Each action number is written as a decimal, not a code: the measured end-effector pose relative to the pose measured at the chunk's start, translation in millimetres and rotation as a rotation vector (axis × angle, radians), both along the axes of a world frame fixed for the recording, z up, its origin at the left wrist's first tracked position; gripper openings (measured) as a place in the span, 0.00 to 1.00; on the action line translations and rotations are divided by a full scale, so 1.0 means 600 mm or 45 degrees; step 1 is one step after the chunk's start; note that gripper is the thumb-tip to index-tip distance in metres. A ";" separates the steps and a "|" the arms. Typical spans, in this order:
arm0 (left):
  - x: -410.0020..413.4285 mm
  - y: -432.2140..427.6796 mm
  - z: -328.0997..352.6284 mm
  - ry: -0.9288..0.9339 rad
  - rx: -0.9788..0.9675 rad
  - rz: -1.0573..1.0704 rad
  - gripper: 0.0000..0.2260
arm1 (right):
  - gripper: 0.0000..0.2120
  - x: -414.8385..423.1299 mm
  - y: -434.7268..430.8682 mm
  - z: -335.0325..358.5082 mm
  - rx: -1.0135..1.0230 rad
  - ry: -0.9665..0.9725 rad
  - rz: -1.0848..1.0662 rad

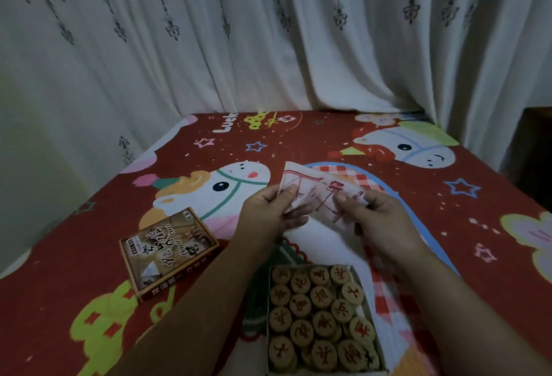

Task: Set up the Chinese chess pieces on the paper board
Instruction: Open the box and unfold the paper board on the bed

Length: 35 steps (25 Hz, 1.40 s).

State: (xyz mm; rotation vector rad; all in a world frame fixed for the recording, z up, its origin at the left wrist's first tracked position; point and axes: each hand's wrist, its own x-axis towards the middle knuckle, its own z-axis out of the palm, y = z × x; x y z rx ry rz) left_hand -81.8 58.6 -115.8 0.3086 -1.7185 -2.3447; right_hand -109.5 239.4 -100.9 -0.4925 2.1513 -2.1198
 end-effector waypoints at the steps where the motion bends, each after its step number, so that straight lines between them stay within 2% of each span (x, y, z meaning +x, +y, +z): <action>1: -0.002 -0.009 -0.005 -0.022 -0.031 -0.010 0.08 | 0.16 0.002 -0.003 -0.002 -0.031 0.000 -0.019; 4: 0.002 -0.027 -0.017 -0.048 -0.162 -0.050 0.08 | 0.19 -0.008 -0.001 -0.023 -0.094 0.046 -0.039; 6: 0.005 -0.029 -0.022 -0.083 -0.265 -0.044 0.06 | 0.11 -0.010 -0.004 -0.033 -0.075 0.069 -0.029; 7: 0.004 -0.029 -0.024 -0.097 -0.300 -0.021 0.06 | 0.04 -0.012 -0.006 -0.039 -0.063 0.042 -0.033; 9: 0.001 -0.028 -0.029 -0.084 -0.307 0.039 0.09 | 0.11 -0.021 -0.008 -0.048 -0.132 -0.094 -0.091; 11: 0.001 -0.025 -0.033 -0.031 -0.305 0.095 0.09 | 0.09 -0.032 -0.004 -0.047 -0.319 -0.272 -0.134; 12: 0.001 -0.023 -0.035 -0.006 -0.325 0.127 0.07 | 0.11 -0.035 -0.002 -0.046 -0.379 -0.318 -0.111; 16: -0.001 -0.012 -0.035 0.074 -0.371 0.331 0.03 | 0.34 -0.048 -0.002 -0.056 -0.289 -0.313 0.014; 21: -0.006 -0.006 -0.029 0.105 -0.218 0.442 0.06 | 0.46 -0.047 -0.007 -0.060 -0.104 -0.283 0.047; 23: -0.006 -0.006 -0.026 0.089 -0.132 0.411 0.06 | 0.37 -0.046 -0.004 -0.061 -0.074 -0.284 0.084; 25: -0.005 -0.007 -0.023 0.059 -0.072 0.362 0.06 | 0.19 -0.043 0.000 -0.056 -0.155 -0.349 0.159; 27: -0.005 -0.010 -0.021 0.023 -0.053 0.325 0.06 | 0.11 -0.039 0.004 -0.048 -0.167 -0.383 0.204; 29: -0.006 -0.013 -0.020 -0.010 -0.045 0.311 0.07 | 0.11 -0.040 0.008 -0.045 -0.162 -0.389 0.206; 33: -0.006 -0.014 -0.017 -0.044 -0.072 0.309 0.11 | 0.19 -0.041 0.005 -0.043 -0.204 -0.410 0.211; 35: -0.003 -0.011 -0.014 -0.063 -0.095 0.320 0.11 | 0.14 -0.042 0.002 -0.046 -0.207 -0.397 0.195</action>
